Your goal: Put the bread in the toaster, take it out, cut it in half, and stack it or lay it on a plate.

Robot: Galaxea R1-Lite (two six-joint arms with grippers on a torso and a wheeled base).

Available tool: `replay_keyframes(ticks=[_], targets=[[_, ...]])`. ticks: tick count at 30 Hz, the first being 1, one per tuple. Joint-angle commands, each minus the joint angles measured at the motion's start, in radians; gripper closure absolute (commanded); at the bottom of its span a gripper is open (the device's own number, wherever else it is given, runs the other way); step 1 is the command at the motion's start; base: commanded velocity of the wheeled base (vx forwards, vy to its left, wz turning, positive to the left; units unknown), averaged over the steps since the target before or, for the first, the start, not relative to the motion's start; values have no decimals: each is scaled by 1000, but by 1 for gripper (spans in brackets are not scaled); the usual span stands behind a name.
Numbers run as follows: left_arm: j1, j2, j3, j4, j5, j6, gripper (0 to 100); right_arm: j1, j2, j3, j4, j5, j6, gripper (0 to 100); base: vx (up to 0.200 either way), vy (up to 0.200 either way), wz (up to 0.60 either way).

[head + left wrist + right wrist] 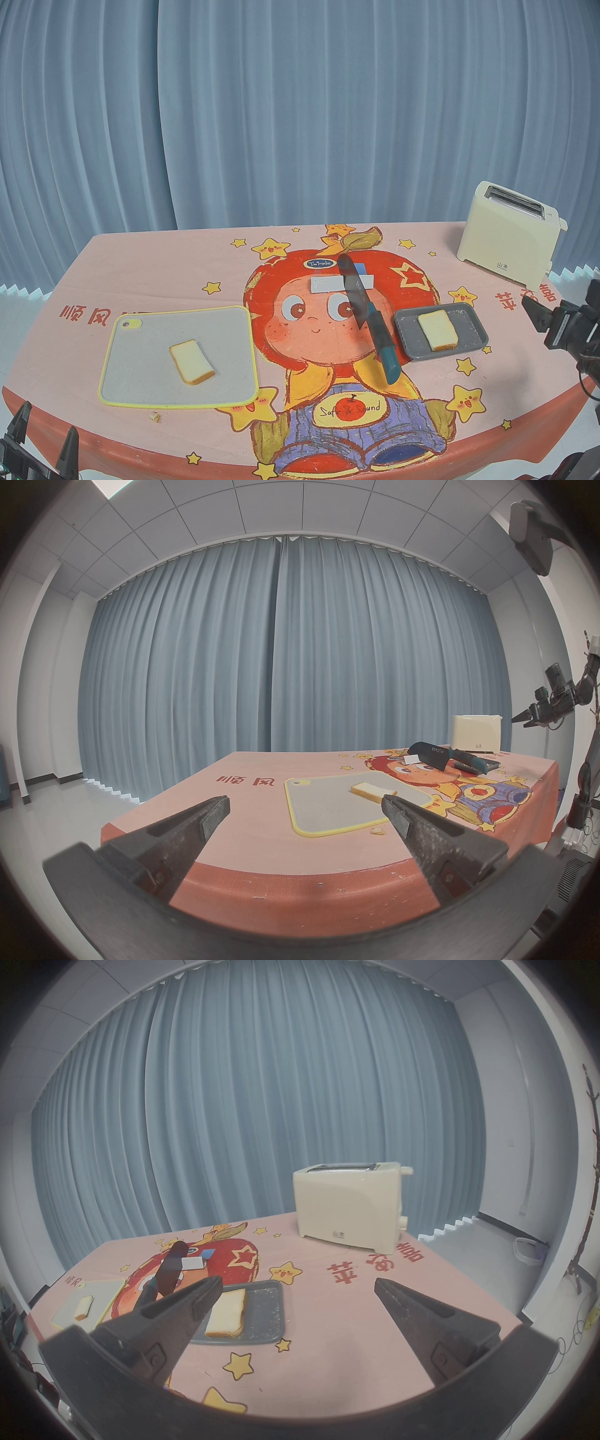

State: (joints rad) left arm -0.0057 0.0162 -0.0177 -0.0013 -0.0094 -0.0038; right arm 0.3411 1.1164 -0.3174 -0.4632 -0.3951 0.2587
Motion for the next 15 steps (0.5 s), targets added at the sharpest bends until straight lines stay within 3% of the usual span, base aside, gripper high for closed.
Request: replay_keyframes(ticks=[1,11,15], targets=[[0,-10,18,0,0,-1,0,-31,-148,60,0,4,-21,0,0,0,0],[0,-10,18,0,0,-1,0,-33,-377,115,17,4,-56,0,0,0,0],[0,-10,18,0,0,-1,0,-63,-421,153,17,4,-69,0,0,0,0]])
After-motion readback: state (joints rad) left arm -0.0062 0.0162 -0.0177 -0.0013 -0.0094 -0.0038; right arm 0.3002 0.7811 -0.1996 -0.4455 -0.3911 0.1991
